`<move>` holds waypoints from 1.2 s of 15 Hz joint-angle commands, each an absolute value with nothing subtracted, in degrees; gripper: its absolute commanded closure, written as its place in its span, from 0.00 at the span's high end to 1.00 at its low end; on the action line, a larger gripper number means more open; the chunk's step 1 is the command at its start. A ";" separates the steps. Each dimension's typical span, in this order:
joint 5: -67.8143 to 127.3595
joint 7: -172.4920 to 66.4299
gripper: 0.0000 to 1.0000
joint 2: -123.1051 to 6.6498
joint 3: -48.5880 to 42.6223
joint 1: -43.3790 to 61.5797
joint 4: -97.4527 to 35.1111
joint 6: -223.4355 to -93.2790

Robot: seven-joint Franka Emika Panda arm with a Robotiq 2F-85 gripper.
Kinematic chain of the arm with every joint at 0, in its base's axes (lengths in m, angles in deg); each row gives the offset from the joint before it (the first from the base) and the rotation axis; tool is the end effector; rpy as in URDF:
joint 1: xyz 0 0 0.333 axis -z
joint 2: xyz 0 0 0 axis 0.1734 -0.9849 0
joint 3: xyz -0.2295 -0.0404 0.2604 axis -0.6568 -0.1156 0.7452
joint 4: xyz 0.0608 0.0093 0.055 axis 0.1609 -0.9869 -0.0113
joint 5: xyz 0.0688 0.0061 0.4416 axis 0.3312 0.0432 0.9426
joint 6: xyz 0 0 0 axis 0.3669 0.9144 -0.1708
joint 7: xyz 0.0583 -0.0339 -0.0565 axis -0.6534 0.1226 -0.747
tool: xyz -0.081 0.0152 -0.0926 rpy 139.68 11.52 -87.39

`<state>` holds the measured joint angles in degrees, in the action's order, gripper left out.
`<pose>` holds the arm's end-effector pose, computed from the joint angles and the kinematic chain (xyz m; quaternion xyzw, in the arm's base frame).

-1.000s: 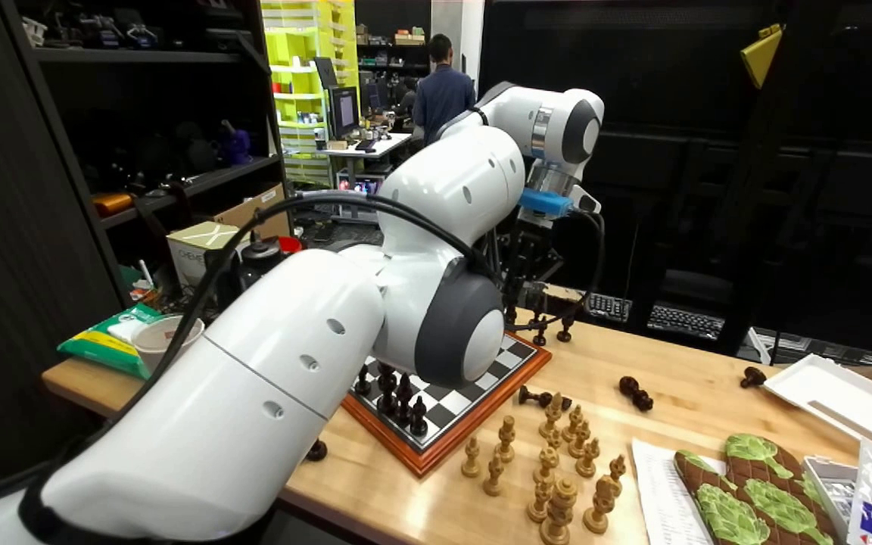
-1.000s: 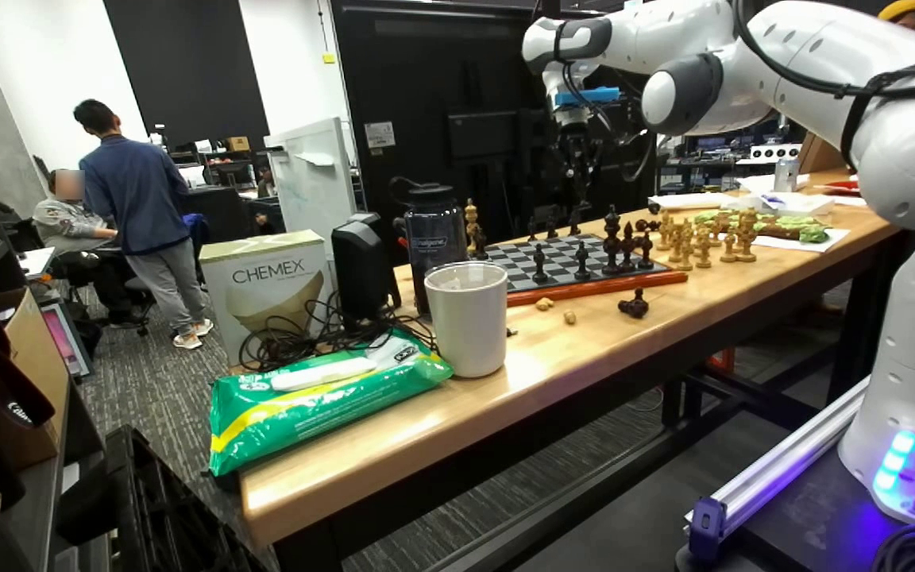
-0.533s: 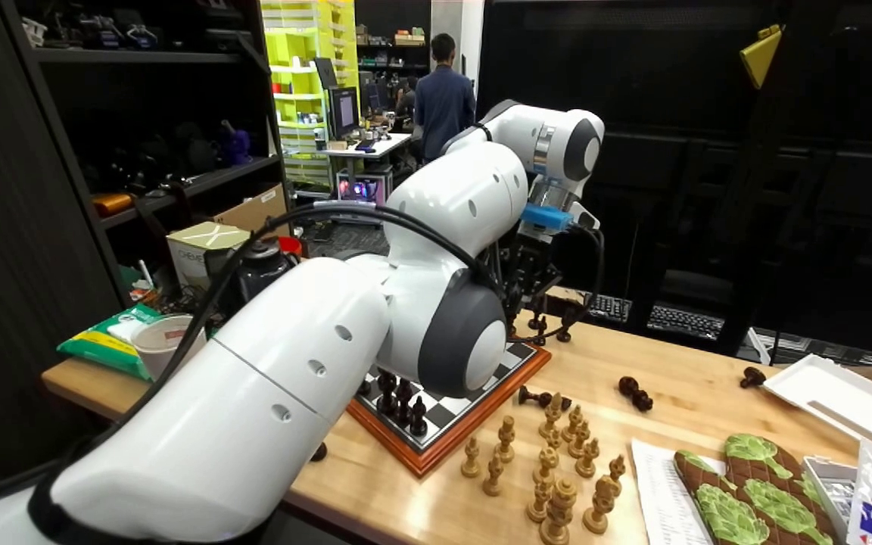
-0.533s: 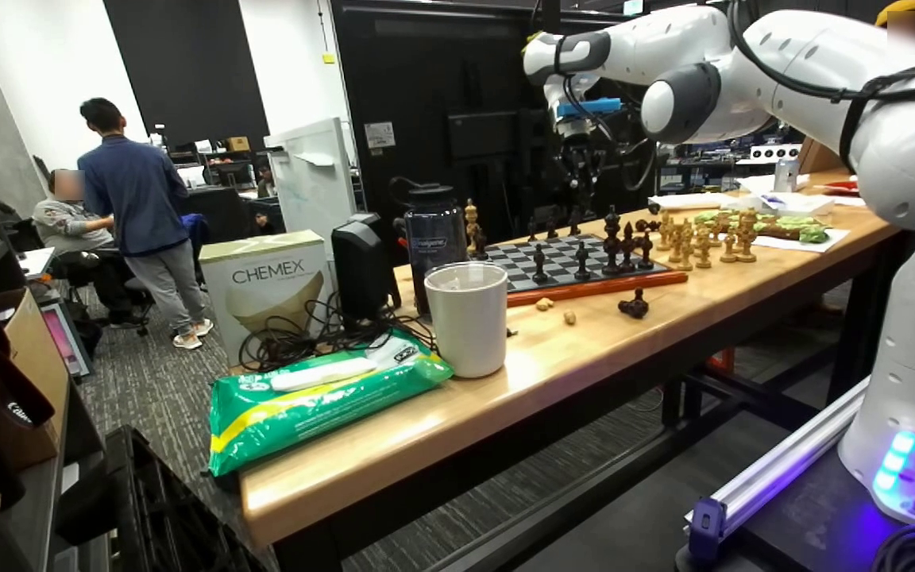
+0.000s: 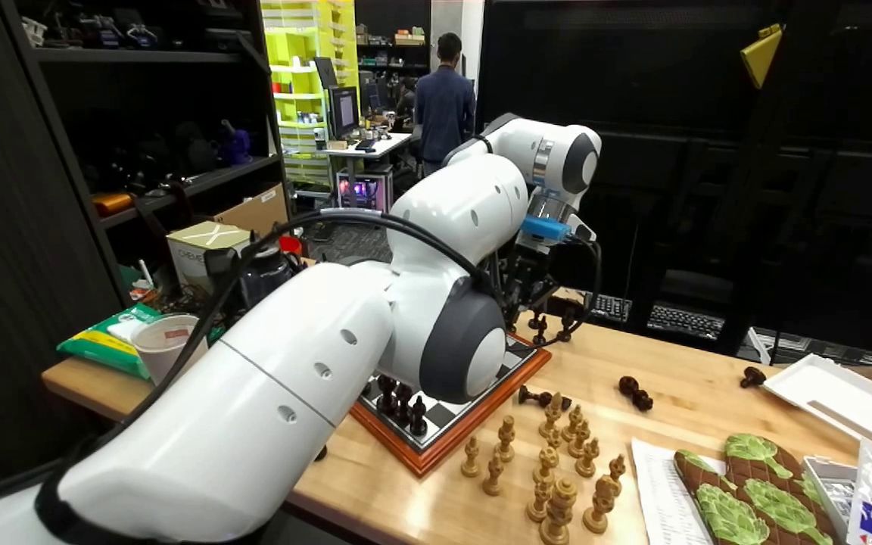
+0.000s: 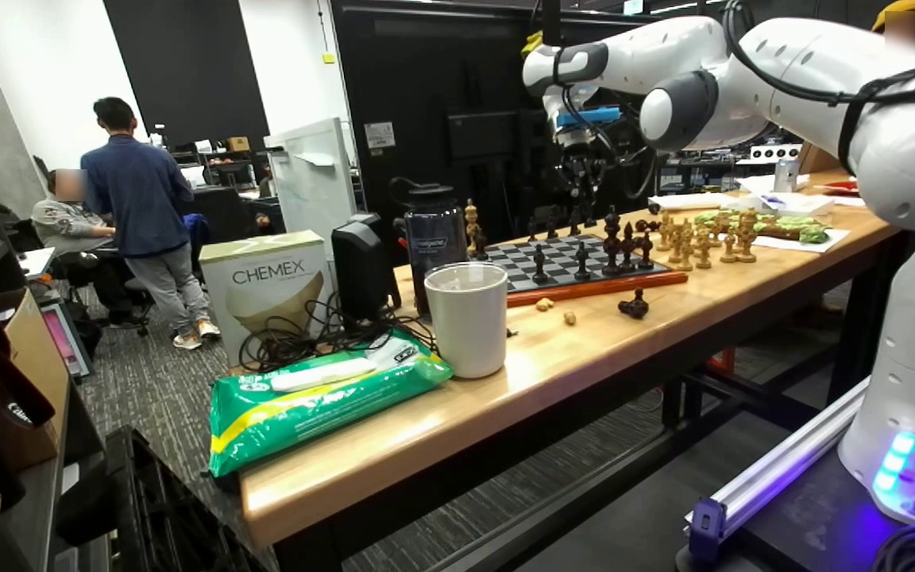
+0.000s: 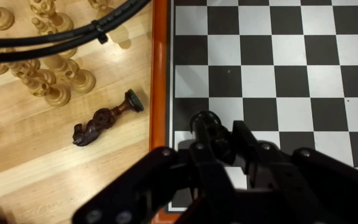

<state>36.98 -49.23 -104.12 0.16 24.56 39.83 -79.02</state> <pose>0.7698 -0.1930 0.4014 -0.9510 0.1848 0.2442 0.0430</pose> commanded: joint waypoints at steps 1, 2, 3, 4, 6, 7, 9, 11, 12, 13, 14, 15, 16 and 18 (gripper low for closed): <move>37.04 -50.63 0.06 -104.63 0.10 24.66 41.60 -79.74; 37.13 -50.76 0.06 -104.54 0.16 24.80 41.29 -80.12; 37.15 -50.95 0.06 -104.46 0.17 24.86 41.02 -80.40; 37.17 -51.16 0.06 -104.52 0.19 24.93 40.93 -80.52; 37.22 -51.35 0.06 -104.78 0.21 25.07 40.89 -80.75; 37.09 -51.69 0.06 -104.96 0.14 25.10 40.96 -81.12; 36.65 -52.81 0.06 -105.43 -0.05 25.04 41.15 -82.02; 36.59 -53.78 0.06 -105.91 -0.10 25.11 41.20 -82.84; 36.61 -54.08 0.06 -106.09 -0.10 25.19 41.13 -83.04; 36.62 -54.25 0.06 -106.25 -0.09 25.21 41.12 -83.26; 36.57 -54.36 0.06 -106.41 -0.13 25.20 41.11 -83.42; 36.47 -54.54 0.06 -106.55 -0.18 25.18 41.12 -83.59; 36.31 -55.08 0.06 -106.69 -0.24 25.11 41.21 -83.84; 35.93 -56.28 0.06 -106.99 -0.37 24.95 41.46 -84.81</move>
